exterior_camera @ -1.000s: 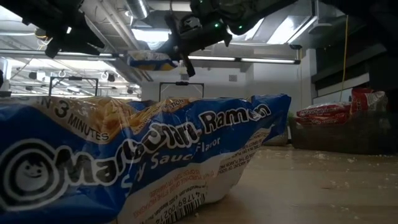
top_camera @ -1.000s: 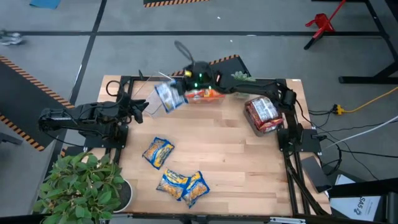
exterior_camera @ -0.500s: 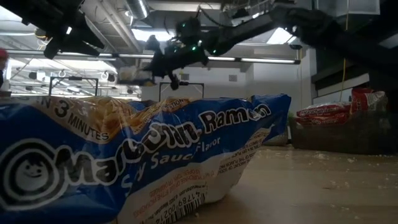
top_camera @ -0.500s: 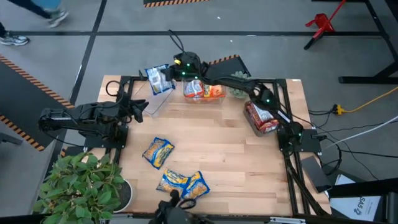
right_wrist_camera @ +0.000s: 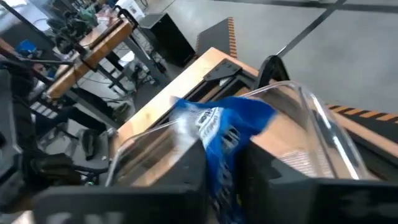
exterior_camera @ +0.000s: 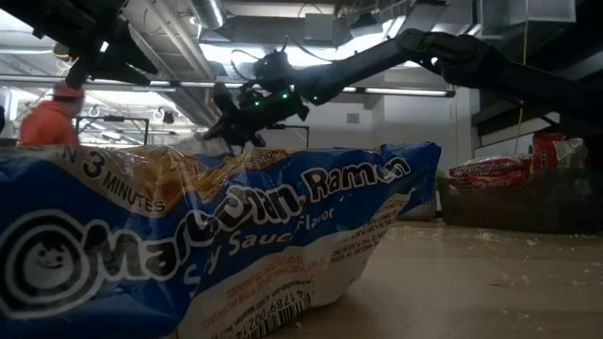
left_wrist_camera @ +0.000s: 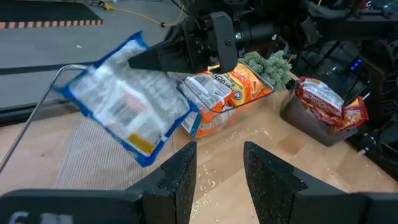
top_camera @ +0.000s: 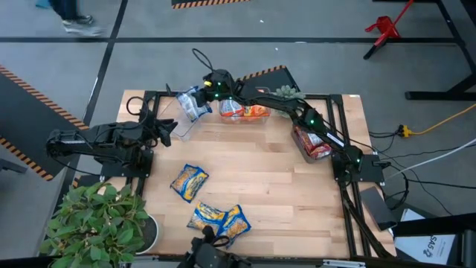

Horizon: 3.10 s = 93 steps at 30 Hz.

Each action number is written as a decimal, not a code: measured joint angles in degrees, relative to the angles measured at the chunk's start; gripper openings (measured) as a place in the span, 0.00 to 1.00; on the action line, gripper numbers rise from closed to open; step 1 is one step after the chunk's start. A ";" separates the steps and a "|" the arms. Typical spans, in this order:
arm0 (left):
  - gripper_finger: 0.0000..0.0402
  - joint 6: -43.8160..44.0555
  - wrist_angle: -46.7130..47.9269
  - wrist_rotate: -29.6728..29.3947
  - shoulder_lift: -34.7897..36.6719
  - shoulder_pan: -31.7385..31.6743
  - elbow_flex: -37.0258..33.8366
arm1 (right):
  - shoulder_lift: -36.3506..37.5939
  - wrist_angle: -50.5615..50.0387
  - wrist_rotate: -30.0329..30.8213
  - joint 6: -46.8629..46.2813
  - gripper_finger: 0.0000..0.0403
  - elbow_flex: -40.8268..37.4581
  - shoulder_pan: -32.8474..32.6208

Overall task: Sort Maruchan noodles
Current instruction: Put the blue noodle pack into the left transparent bin

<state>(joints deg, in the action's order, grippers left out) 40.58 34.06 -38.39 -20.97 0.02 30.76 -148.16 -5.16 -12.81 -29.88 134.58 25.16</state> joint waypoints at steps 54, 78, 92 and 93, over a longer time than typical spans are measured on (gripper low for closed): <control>0.32 4.25 4.61 0.33 -0.02 -0.01 0.00 | 1.04 -14.20 16.30 21.30 0.29 0.26 -6.39; 0.32 3.86 5.00 0.36 -0.02 0.00 0.00 | 5.93 -18.72 8.25 20.39 0.51 0.53 -5.68; 0.32 3.84 9.41 7.86 -0.02 0.01 0.00 | 4.98 -32.23 -6.48 13.39 0.52 0.31 -20.09; 0.32 3.84 9.58 8.08 -0.02 0.00 0.00 | 4.32 -31.29 -5.58 13.62 0.53 0.31 -21.19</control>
<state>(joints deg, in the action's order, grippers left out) 44.42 43.65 -30.31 -20.99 0.02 30.76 -143.84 -36.45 -18.39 -16.27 134.89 3.96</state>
